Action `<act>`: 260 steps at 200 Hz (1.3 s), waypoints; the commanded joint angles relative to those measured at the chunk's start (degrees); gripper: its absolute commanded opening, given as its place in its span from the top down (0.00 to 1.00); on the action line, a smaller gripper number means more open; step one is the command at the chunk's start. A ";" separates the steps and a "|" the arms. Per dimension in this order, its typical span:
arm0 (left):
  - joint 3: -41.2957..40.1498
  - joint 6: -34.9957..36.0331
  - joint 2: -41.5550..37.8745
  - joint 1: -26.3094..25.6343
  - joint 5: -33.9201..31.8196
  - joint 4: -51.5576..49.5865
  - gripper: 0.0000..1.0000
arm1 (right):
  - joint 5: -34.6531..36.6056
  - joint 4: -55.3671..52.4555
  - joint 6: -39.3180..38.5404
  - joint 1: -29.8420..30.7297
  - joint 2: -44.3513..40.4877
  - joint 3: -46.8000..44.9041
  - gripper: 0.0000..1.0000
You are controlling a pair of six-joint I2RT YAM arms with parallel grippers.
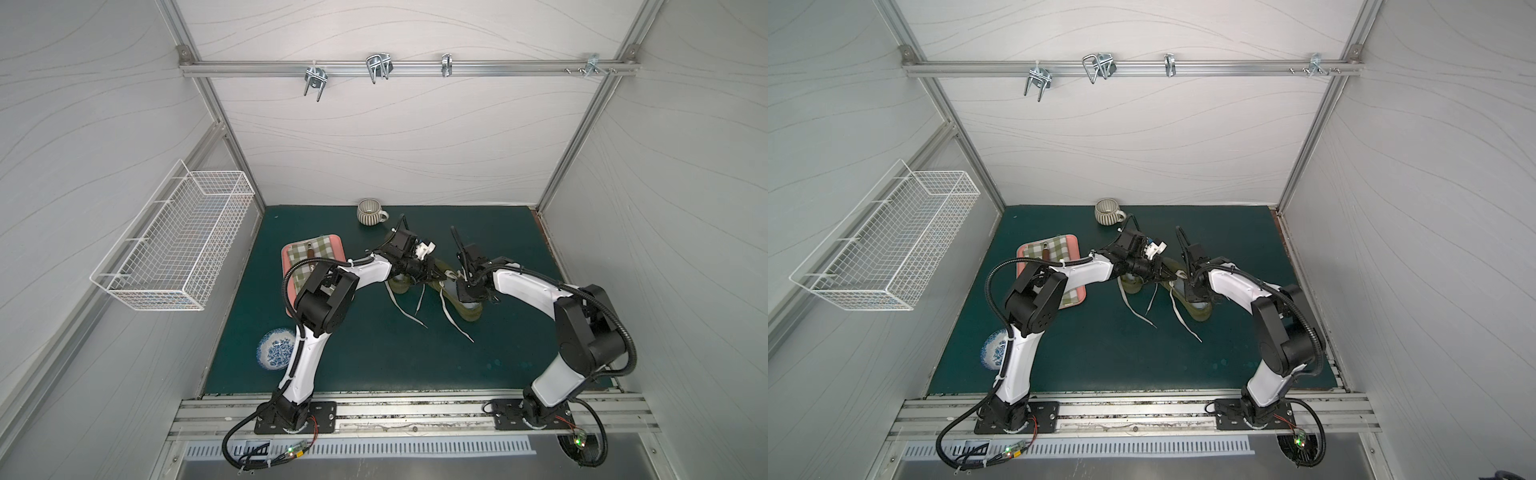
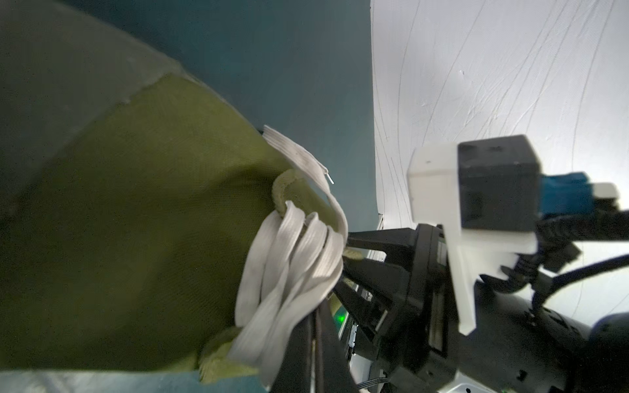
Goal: Insert the insole into the shoe
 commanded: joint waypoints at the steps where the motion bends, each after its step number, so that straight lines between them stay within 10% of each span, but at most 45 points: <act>1: 0.06 -1.74 -0.93 -0.21 -1.54 0.91 1.00 | 1.75 -2.69 -1.44 2.49 -2.70 3.93 0.80; 200: -1.71 -3.25 -1.64 -0.21 -1.14 3.33 1.00 | -5.77 2.96 -3.01 -4.73 8.64 3.60 1.00; 260: -2.49 -4.87 -1.90 -0.19 -1.16 5.78 1.00 | 3.55 -5.94 -3.70 3.78 -0.50 8.49 1.00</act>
